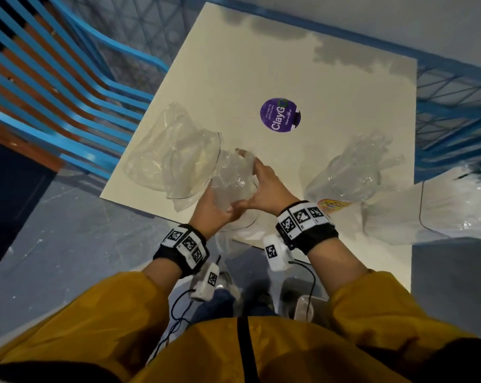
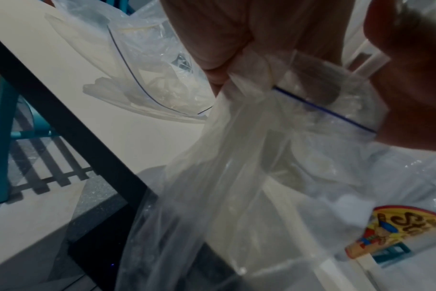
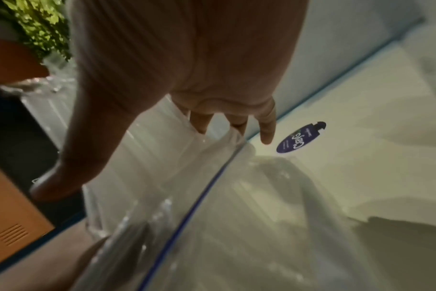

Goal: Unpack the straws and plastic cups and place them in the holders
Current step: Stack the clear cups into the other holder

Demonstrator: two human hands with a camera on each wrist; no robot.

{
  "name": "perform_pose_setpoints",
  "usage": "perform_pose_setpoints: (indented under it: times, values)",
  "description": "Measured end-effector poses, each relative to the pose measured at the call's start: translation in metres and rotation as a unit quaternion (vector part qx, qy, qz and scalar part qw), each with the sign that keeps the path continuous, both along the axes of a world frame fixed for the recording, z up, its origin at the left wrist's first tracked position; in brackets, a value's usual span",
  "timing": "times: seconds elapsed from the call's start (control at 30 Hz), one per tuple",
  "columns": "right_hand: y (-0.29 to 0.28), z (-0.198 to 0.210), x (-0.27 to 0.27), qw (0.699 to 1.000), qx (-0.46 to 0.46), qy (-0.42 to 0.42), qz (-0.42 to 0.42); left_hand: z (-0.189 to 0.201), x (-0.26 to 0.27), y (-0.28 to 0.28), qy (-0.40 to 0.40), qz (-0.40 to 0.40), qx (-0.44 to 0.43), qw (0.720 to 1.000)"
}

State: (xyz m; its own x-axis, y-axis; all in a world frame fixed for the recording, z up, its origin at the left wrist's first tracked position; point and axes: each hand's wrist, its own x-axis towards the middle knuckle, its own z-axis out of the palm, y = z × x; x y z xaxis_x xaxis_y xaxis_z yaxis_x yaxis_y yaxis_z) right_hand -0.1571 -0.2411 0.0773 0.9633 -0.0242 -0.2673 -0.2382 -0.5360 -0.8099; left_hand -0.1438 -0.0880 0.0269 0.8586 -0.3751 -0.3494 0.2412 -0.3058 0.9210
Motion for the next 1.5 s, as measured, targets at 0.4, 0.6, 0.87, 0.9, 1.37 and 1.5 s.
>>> perform_pose_setpoints:
  times: [0.4, 0.6, 0.87, 0.9, 1.37, 1.5]
  values:
    - [0.012, -0.001, -0.002, 0.957, 0.169, 0.0, -0.236, -0.011, 0.007, -0.001, -0.044, -0.053, 0.036, 0.997]
    - [-0.002, 0.036, 0.003, 0.909, 0.228, -0.064, -0.342, -0.002, 0.019, 0.003, -0.042, -0.047, 0.062, 0.996]
    - [-0.029, 0.102, 0.003, 0.847, 0.275, -0.17, -0.422, 0.002, 0.046, -0.01, -0.056, -0.123, 0.145, 0.98]
    - [-0.033, 0.108, 0.0, 0.834, 0.289, -0.185, -0.432, 0.003, 0.048, -0.013, -0.055, -0.116, 0.158, 0.979]
    - [-0.112, 0.132, -0.087, 0.816, 0.248, -0.249, -0.459, 0.063, 0.053, -0.076, -0.281, 0.011, 0.063, 0.958]
    - [-0.138, 0.126, -0.094, 0.802, 0.252, -0.25, -0.481, 0.067, 0.008, -0.113, -0.272, -0.189, 0.033, 0.943]
